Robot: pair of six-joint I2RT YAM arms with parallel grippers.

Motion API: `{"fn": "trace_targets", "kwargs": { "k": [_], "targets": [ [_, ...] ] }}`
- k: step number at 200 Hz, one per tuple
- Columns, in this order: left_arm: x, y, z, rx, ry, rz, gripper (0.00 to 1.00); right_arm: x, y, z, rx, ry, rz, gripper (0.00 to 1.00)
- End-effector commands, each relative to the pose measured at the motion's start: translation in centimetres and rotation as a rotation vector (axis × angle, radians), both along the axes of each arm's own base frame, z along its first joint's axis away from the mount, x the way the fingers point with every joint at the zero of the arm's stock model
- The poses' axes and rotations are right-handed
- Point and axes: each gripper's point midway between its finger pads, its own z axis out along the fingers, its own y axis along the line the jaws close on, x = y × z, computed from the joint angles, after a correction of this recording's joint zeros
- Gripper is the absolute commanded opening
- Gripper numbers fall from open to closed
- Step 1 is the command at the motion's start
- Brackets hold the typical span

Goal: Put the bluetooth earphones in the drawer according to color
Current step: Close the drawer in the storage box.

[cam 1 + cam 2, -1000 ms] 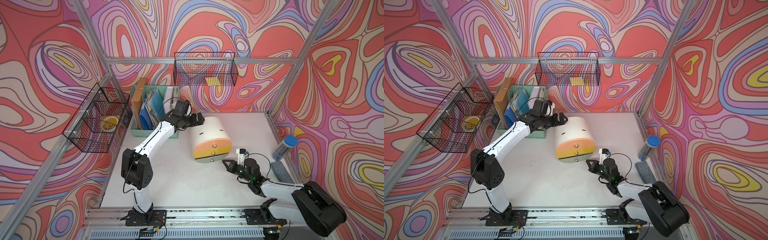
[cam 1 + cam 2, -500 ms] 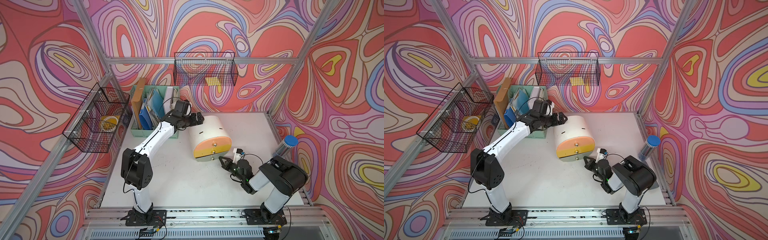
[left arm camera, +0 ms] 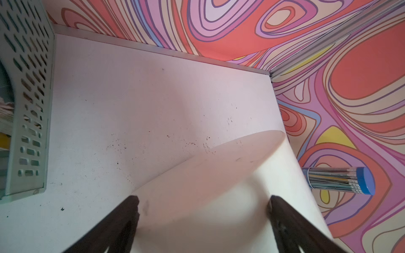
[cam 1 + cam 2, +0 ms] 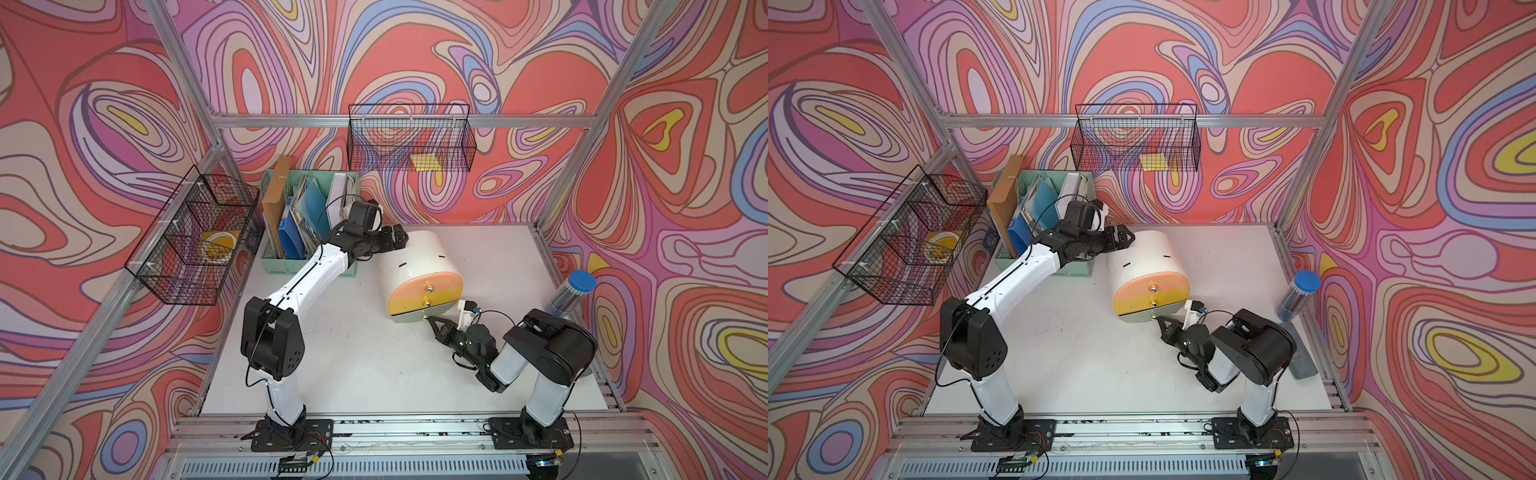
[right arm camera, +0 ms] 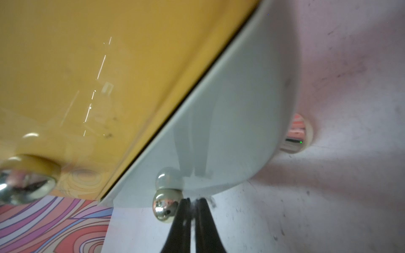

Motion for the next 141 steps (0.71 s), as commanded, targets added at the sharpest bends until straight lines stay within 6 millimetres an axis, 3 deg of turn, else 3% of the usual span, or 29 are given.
{"fn": "trace_targets", "kwargs": {
  "k": [1,40,66,78,115,141],
  "targets": [
    [-1.5,0.7,-3.3,0.063,0.102,-0.003,0.96,0.6,1.0,0.5,-0.016,-0.017,0.009,0.13],
    [-1.7,0.7,-3.5,0.063,0.107,-0.006,0.96,2.1,2.1,0.7,-0.043,-0.004,0.011,0.13],
    [-1.8,0.9,-3.6,0.067,0.105,-0.003,0.96,2.0,1.8,0.3,-0.058,0.021,0.002,0.13],
    [-1.9,1.0,-3.3,0.069,0.101,-0.001,0.96,1.8,1.7,1.2,-0.057,0.014,0.005,0.14],
    [-2.0,2.0,-1.4,0.08,0.067,0.022,0.97,0.5,1.1,1.1,-0.115,0.055,0.025,0.18],
    [-2.6,3.3,0.4,0.081,0.032,0.049,0.99,-0.5,0.6,1.1,-0.17,0.087,0.05,0.27]
  ]
}}
